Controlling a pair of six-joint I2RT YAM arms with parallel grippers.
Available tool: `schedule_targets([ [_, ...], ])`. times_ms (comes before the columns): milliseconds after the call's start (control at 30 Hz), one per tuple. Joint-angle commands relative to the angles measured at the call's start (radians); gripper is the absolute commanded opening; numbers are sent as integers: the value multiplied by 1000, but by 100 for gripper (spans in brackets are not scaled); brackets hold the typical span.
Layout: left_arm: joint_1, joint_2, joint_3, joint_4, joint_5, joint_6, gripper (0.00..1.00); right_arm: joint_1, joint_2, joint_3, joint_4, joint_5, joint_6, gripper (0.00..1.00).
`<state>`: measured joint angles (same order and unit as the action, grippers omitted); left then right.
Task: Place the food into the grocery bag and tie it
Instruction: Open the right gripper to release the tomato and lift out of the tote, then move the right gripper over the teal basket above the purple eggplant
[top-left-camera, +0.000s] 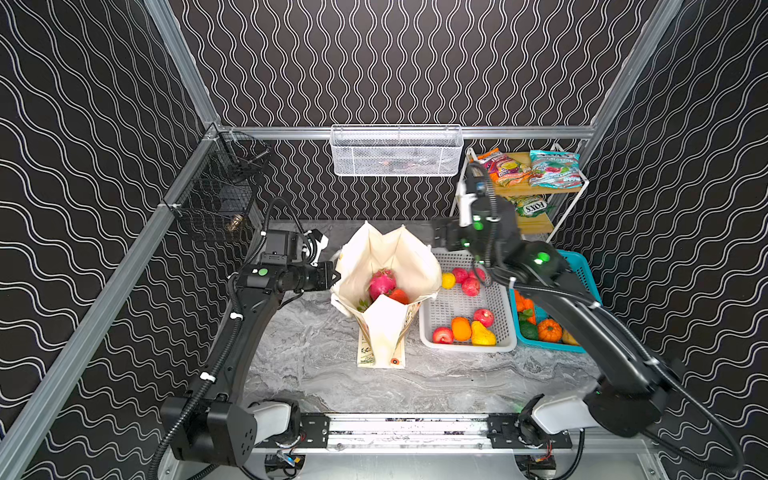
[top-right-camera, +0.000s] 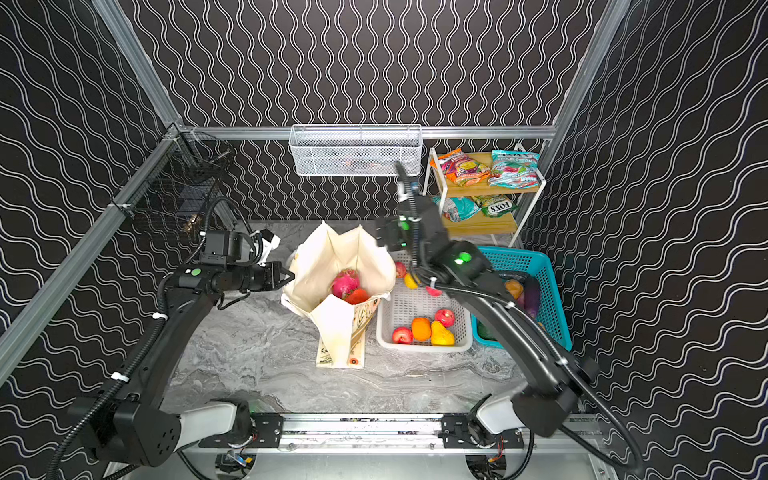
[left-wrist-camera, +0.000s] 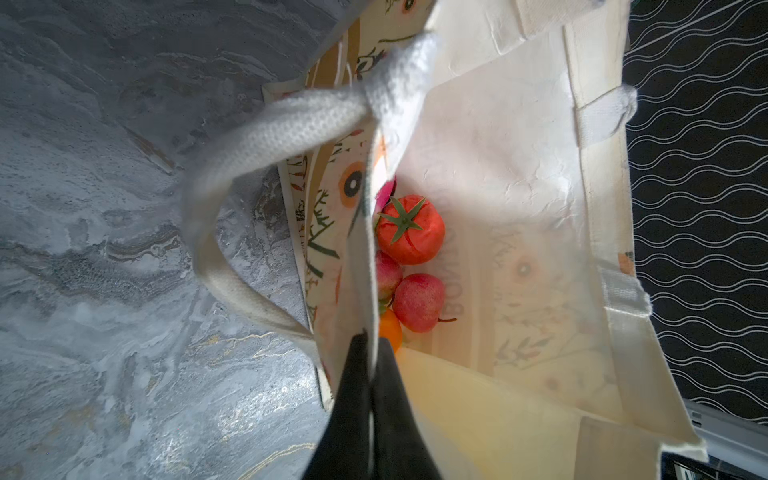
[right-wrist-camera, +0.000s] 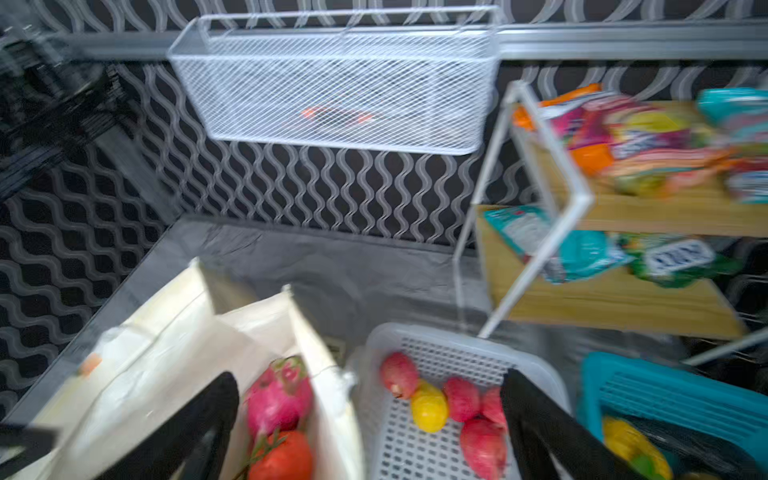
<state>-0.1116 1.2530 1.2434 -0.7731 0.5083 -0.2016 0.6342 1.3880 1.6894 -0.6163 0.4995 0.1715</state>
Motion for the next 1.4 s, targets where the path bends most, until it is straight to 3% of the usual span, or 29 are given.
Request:
schedule_targets([
  [0, 0, 2, 11, -8, 15, 33, 0, -141, -72, -56, -37, 86, 49, 99],
  [167, 0, 8, 15, -12, 22, 39, 0, -447, -183, -219, -21, 66, 93, 98],
  [333, 0, 5, 14, -10, 30, 37, 0, -726, -158, -344, -23, -125, 137, 97],
  [433, 0, 6, 24, -20, 29, 43, 0, -819, -114, -416, -7, -177, 149, 97],
  [600, 0, 12, 31, -22, 39, 37, 0, -888, -20, -475, 0, -201, 201, 96],
  [967, -1, 23, 38, -49, 15, 48, 0, -948, 95, -518, 16, -116, 290, 96],
  [1367, 0, 45, 22, -31, 43, 38, 0, -1047, 173, -573, 106, -178, 265, 86],
])
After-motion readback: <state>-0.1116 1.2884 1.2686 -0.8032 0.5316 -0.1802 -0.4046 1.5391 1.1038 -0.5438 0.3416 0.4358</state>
